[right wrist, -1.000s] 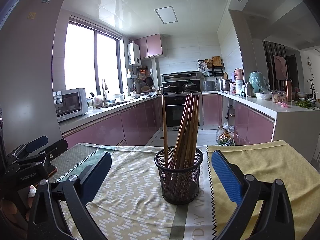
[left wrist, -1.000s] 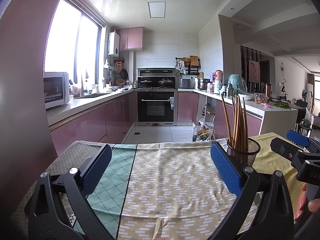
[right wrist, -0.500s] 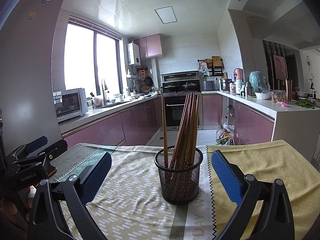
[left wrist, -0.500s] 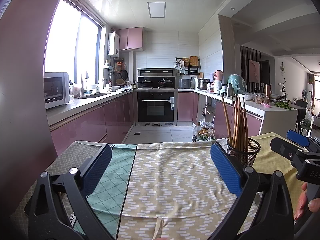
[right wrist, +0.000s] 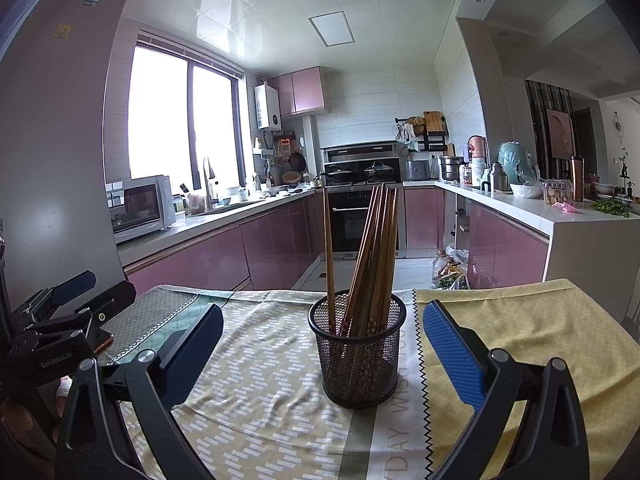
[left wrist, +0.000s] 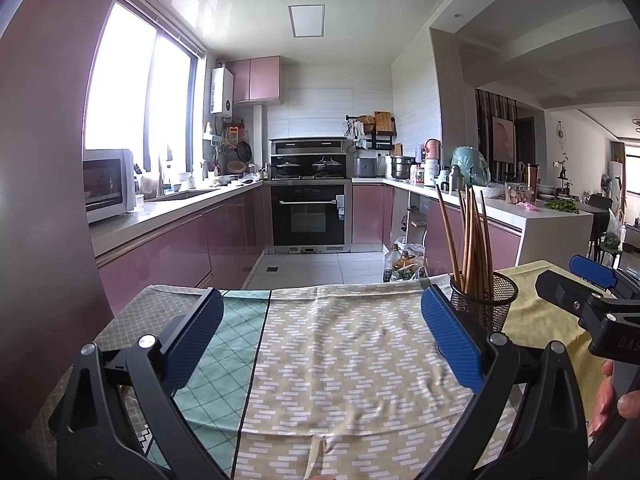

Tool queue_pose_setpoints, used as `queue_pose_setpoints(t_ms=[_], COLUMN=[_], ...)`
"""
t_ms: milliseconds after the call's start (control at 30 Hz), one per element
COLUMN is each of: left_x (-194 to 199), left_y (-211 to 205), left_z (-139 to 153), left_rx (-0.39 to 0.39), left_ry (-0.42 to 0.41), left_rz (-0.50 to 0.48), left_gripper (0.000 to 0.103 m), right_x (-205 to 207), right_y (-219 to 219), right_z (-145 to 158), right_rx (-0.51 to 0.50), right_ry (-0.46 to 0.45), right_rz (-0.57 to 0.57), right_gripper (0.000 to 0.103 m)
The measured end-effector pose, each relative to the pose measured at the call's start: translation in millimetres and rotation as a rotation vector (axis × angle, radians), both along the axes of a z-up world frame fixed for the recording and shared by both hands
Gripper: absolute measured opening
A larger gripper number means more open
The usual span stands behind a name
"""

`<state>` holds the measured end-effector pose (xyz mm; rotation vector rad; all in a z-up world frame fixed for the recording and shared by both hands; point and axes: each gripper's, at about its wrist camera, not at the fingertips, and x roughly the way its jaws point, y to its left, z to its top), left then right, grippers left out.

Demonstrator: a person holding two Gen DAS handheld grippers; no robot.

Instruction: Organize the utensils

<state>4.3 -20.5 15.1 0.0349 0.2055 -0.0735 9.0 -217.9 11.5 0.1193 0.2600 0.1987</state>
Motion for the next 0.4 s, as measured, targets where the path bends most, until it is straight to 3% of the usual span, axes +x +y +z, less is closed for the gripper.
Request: queue_pose_setpoints(t_ms=[133, 233, 333, 400], left_x=[0, 7, 18, 29], left_y=[0, 4, 11, 17], left_z=[0, -3, -9, -14], left_rx=[0.006, -0.008, -0.016, -0.016], left_ry=[0.000, 0.045, 0.104, 0.158], left_rz=[-0.007, -0.002, 0.021, 0.019], left_gripper=[0.097, 0.097, 0.097, 0.097], right_x=[2, 9, 29, 51], right_y=[-2, -13, -41, -67], right_z=[-2, -8, -23, -40], right_rx=[-0.008, -0.022, -0.068, -0.092], right_ry=[0.013, 0.053, 0.162, 0.300], right_rz=[-0.003, -0.020, -0.103, -0.152], right_gripper=[0.097, 0.097, 0.097, 0.097])
